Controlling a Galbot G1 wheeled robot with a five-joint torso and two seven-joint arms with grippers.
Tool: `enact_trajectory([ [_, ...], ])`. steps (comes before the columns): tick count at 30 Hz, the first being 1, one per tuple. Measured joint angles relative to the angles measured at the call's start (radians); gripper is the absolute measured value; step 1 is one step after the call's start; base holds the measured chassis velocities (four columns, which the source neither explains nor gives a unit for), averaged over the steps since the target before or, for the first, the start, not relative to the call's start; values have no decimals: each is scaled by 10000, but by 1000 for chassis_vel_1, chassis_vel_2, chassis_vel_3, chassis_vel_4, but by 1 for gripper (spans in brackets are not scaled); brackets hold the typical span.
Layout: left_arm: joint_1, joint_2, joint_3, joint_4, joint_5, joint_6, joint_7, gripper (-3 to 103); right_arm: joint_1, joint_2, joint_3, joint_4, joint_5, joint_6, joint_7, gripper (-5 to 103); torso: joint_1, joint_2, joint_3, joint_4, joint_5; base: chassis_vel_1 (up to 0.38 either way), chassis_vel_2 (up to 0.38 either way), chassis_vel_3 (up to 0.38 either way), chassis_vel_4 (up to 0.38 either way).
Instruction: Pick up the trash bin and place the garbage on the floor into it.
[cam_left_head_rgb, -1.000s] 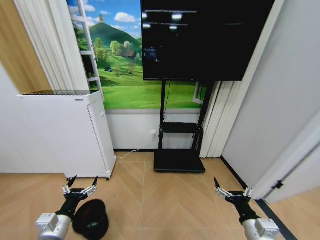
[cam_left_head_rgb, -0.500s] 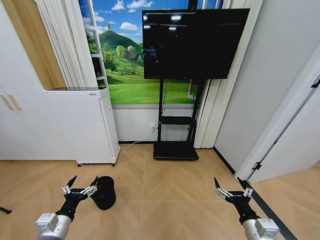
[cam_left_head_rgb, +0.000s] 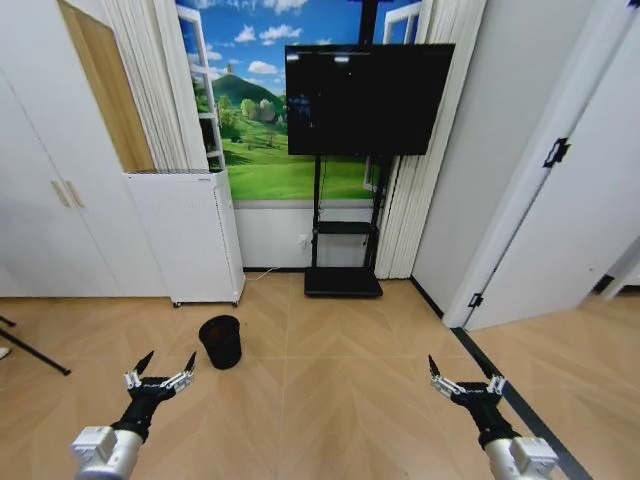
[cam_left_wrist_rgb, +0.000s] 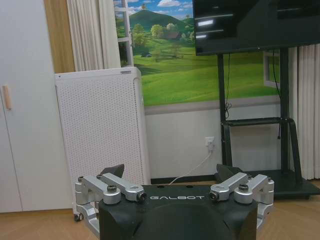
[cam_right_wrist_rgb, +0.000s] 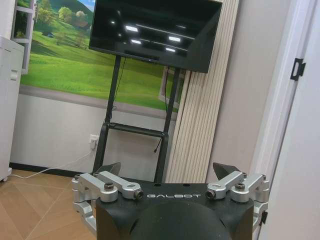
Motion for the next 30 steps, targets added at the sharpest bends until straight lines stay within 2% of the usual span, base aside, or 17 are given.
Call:
enact_trajectory([
  [3,0,0,1,1,-1,0,-1,100,0,0,0,0,0,0,0,100,0,0,0,0,-11,344,-361,-345,354],
  [9,-1,0,0,0,0,0,-5,100,0,0,1,0,0,0,0,100,-1,0,-1,0,-5,343,-340,-353,338],
  [15,3,0,-1,1,0,0,-7,100,-3,0,0,1,0,0,0,100,-9,3,-5,2,-4,229,-170,-231,232],
  [19,0,0,0,1,0,-1,-3,100,-11,0,1,1,0,0,0,100,-8,2,-4,-6,-4,-10,-40,-59,29],
  [25,-3,0,0,1,0,-1,-1,100,5,0,0,1,0,0,0,100,7,-6,3,3,-3,-52,71,84,-50],
  [30,-1,0,0,0,0,-1,-2,100,3,0,0,1,0,0,0,100,3,-6,0,0,-4,-7,24,21,-12],
])
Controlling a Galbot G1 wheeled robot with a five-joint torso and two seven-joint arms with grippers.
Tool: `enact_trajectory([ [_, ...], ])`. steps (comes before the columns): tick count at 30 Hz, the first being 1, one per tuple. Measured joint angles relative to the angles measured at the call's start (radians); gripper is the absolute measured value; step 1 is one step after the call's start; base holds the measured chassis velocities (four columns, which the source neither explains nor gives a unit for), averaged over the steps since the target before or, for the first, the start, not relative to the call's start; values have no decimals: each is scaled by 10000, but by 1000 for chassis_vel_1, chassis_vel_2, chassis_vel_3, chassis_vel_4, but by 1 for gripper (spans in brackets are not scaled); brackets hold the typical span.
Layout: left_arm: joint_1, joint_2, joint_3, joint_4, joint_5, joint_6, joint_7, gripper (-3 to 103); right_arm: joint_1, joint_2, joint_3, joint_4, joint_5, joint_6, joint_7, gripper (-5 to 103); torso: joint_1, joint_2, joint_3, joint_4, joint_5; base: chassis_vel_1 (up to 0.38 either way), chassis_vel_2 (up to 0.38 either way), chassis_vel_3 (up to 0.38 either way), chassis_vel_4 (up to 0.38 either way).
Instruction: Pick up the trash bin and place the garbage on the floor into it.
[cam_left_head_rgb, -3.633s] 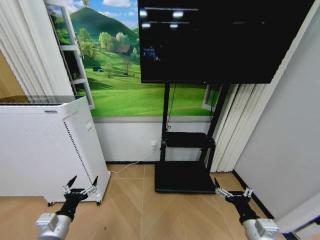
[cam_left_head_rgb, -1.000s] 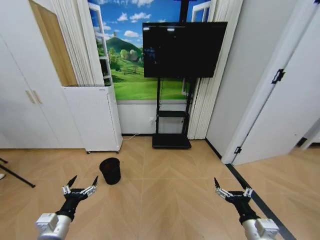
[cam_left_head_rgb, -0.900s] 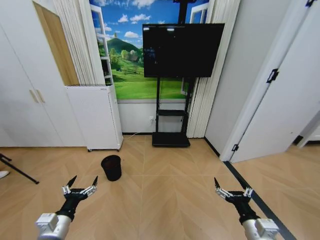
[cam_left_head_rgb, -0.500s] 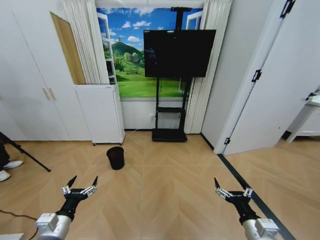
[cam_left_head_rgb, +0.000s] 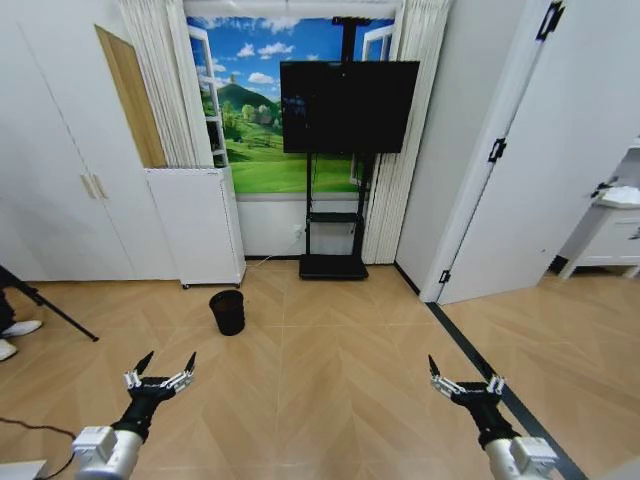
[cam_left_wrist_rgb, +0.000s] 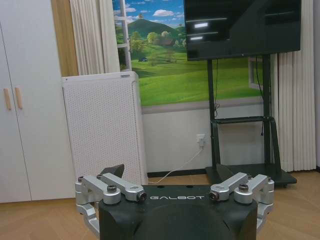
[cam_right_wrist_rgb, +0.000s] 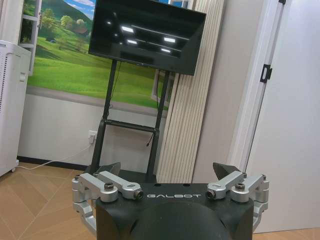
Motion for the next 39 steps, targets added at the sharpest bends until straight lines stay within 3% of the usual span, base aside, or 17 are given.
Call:
enact_trajectory([
  [39,1,0,0,0,0,0,0,100,-3,0,0,0,0,0,0,100,-5,2,-2,0,1,0,0,0,0],
])
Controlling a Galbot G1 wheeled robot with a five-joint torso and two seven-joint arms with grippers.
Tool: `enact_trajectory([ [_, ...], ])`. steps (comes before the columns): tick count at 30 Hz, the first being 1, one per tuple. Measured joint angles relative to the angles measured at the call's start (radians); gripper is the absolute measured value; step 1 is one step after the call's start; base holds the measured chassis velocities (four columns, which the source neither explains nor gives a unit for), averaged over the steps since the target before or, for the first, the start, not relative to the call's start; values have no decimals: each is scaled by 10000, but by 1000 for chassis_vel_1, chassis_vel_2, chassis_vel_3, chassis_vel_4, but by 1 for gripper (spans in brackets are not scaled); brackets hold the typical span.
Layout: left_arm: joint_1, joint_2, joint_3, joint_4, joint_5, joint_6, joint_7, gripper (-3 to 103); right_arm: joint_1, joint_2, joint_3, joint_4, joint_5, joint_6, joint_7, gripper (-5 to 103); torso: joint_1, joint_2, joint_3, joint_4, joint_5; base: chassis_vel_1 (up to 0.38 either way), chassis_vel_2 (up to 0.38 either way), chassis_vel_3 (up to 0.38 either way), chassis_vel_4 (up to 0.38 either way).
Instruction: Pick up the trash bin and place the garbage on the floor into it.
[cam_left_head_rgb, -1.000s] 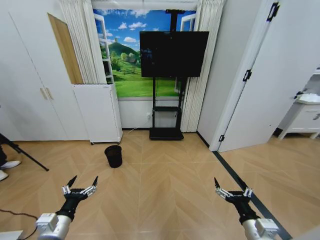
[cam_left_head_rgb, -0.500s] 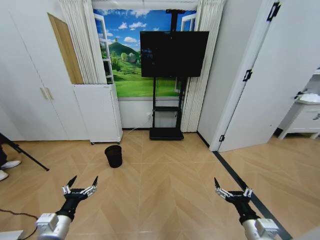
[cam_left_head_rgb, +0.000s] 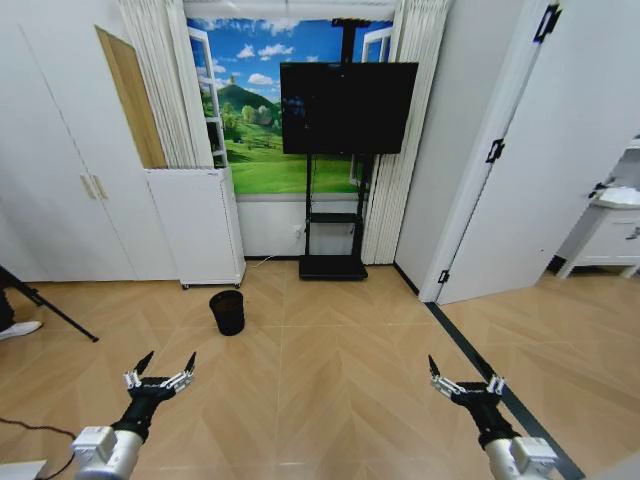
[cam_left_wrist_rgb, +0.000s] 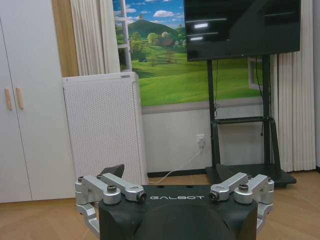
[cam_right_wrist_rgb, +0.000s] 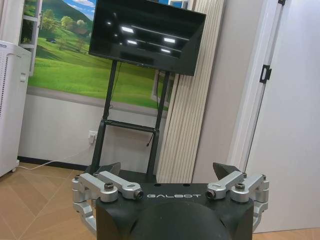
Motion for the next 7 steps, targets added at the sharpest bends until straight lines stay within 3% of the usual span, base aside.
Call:
enact_trajectory([
  [7,0,0,0,0,0,0,0,100,0,0,0,0,0,0,0,100,0,0,0,0,0,0,0,0,0],
])
